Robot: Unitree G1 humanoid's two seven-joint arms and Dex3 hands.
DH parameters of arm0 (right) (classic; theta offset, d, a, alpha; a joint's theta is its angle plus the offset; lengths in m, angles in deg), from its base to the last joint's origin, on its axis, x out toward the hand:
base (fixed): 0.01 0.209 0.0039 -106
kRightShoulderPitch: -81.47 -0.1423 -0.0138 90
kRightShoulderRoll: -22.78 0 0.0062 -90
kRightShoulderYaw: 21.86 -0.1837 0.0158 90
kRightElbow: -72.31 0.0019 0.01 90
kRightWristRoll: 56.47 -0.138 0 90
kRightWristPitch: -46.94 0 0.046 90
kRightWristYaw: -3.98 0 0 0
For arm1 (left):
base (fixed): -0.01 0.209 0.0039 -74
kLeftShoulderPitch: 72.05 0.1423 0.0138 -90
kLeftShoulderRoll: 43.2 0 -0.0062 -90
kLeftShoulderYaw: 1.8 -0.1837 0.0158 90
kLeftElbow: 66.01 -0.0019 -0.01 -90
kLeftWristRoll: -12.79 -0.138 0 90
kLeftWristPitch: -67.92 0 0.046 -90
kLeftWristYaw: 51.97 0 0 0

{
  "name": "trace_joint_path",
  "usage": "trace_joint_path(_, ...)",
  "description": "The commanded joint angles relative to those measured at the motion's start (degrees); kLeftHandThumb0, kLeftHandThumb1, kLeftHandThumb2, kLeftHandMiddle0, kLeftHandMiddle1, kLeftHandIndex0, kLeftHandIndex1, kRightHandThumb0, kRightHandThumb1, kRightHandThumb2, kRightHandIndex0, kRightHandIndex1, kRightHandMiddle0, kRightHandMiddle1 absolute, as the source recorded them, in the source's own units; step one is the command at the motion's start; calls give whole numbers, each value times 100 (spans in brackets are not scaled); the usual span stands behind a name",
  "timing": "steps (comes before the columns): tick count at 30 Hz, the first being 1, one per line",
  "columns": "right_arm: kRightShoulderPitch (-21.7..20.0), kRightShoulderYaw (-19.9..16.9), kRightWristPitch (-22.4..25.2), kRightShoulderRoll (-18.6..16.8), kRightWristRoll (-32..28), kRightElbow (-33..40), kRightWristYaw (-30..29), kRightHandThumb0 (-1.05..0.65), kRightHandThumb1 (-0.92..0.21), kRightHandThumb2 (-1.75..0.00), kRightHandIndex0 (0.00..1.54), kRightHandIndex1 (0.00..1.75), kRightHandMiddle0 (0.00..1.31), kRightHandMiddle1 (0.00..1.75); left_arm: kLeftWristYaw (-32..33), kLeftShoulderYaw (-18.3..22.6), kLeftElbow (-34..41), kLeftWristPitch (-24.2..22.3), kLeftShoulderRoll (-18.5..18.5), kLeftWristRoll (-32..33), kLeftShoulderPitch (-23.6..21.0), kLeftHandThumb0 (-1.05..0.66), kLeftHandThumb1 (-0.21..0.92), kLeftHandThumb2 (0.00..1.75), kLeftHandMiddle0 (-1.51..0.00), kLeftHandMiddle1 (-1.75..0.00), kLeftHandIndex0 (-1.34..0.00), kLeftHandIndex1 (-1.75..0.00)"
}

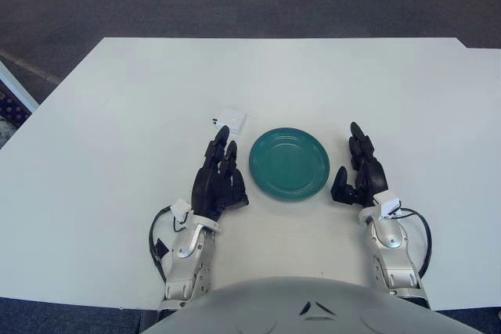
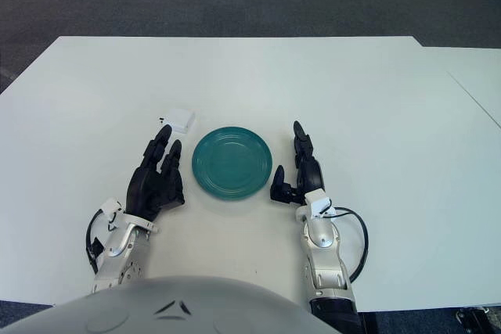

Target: Put the charger into the plate.

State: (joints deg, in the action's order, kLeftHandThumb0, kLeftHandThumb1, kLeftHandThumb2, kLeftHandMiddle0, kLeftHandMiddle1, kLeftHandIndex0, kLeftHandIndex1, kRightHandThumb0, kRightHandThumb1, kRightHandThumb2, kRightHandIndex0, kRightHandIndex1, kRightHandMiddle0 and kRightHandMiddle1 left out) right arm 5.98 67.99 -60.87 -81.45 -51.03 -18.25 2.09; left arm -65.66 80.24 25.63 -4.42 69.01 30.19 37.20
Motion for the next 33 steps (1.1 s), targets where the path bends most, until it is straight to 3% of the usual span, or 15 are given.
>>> trace_joint_path(1, 48, -21, 59, 52, 7, -153, 8, 8, -41, -157, 0, 0, 0, 12, 39, 35, 53, 1, 24, -65, 13, -8, 31, 169, -1, 0, 0, -38)
trace_joint_path(16, 22, -47, -4, 27, -90, -236, 43, 9, -44, -152, 0, 0, 0, 11, 194, 30, 154, -133, 48, -188, 43, -18, 37, 159, -3, 0, 0, -39)
trace_joint_path(28, 11, -71, 180, -43, -295, -204, 92, 8, -44, -152, 0, 0, 0, 10, 541, 35, 588, -849, 212, 144, 164, -17, 32, 165, -13, -2, 0, -57)
trace_joint_path(30, -5, -73, 232, -69, -353, -187, 100, 8, -45, -151, 0, 0, 0, 10, 683, 41, 693, -1035, 232, 128, 175, -22, 34, 158, -13, -2, 0, -57)
trace_joint_path(33, -17, -68, 285, -104, -419, -175, 108, 7, -46, -147, 0, 0, 0, 9, 869, 62, 804, -1245, 237, 79, 171, -35, 47, 135, -14, -1, 0, -57)
